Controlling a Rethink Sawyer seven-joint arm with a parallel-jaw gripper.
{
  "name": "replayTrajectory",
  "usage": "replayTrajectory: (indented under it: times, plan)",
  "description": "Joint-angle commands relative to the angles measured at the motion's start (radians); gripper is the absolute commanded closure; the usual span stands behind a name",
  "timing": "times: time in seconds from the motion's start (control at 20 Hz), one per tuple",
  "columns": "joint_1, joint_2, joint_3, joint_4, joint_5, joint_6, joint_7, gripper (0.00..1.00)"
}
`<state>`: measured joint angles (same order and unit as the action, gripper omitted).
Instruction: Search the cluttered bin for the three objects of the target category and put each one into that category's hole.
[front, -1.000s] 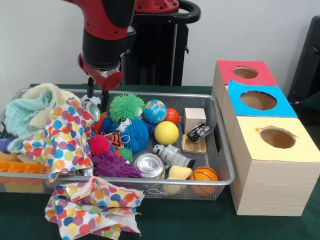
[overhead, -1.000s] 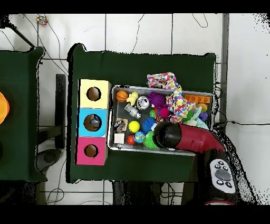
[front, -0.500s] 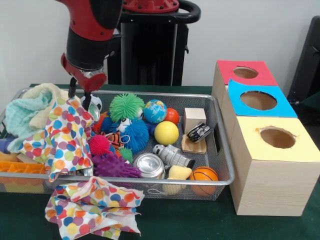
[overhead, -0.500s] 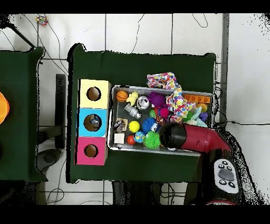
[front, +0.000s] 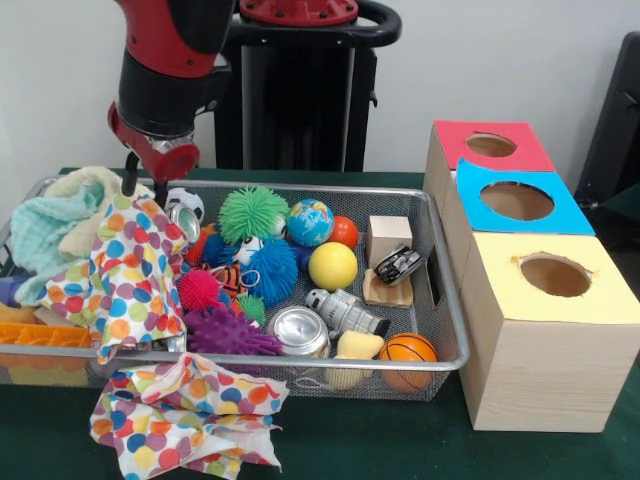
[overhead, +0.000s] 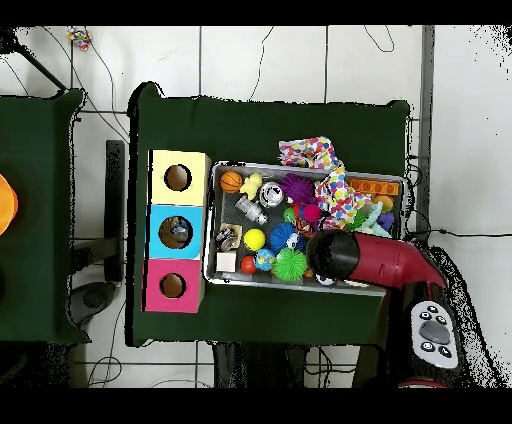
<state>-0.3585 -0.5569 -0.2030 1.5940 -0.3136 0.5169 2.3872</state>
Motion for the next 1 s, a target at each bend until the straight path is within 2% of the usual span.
replayTrajectory:
  times: [0.05, 0.8, 0.95, 1.0]
  plan:
    - [-0.033, -0.002, 0.058, -0.034, -0.007, 0.000, -0.011, 0.00]
    - [-0.065, 0.018, 0.112, -0.022, 0.019, -0.006, -0.014, 0.00]
    - [-0.075, 0.019, 0.129, 0.011, 0.045, -0.005, 0.006, 0.00]
    - [-0.079, 0.015, 0.140, 0.036, 0.074, 0.020, 0.023, 0.00]
